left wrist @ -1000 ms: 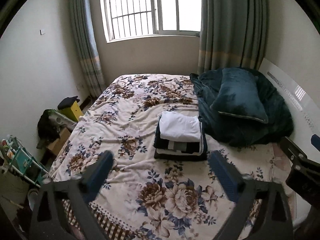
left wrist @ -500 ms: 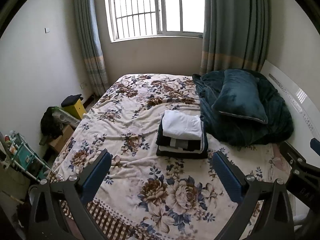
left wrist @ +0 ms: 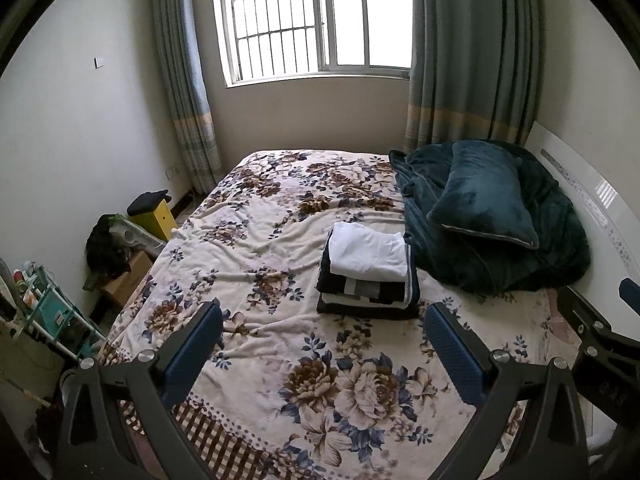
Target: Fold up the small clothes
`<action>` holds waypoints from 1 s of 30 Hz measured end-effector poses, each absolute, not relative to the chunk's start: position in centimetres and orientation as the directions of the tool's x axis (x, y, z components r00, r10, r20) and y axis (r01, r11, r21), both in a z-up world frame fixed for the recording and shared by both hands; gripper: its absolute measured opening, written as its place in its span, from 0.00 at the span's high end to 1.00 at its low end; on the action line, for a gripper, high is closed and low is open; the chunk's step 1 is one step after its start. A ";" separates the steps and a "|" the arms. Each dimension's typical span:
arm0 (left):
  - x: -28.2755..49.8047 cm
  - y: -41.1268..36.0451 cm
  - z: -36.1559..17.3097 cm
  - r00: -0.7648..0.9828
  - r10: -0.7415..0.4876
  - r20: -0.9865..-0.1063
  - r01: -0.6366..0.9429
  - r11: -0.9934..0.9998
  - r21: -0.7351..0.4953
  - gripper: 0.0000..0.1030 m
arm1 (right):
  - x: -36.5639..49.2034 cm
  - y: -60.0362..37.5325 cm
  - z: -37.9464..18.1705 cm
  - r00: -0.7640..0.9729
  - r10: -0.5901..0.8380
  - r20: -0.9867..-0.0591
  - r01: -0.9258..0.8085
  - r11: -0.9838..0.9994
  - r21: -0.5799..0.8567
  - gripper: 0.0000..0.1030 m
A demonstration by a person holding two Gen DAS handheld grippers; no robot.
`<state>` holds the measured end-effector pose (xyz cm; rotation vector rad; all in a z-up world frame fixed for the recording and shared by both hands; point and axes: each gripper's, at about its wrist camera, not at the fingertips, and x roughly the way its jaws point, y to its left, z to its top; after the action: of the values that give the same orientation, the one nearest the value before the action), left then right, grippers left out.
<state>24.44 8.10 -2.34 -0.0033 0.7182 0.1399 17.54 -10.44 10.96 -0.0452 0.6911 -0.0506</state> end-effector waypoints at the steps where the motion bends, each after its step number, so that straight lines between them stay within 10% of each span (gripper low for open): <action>1: 24.5 8.1 -2.4 0.745 0.125 -0.656 -0.126 0.991 0.047 0.00 | 17.6 -10.4 11.0 0.769 -0.061 -0.637 0.030 0.998 -0.058 0.00; 30: 23.9 8.5 -1.7 0.748 0.144 -0.648 -0.143 0.988 0.054 0.00 | 17.9 -9.5 10.8 0.764 -0.029 -0.644 0.002 0.999 -0.043 0.00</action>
<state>23.90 8.53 -1.69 0.0006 0.7092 0.1570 17.88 -9.46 10.80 -0.0400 0.7004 -0.0172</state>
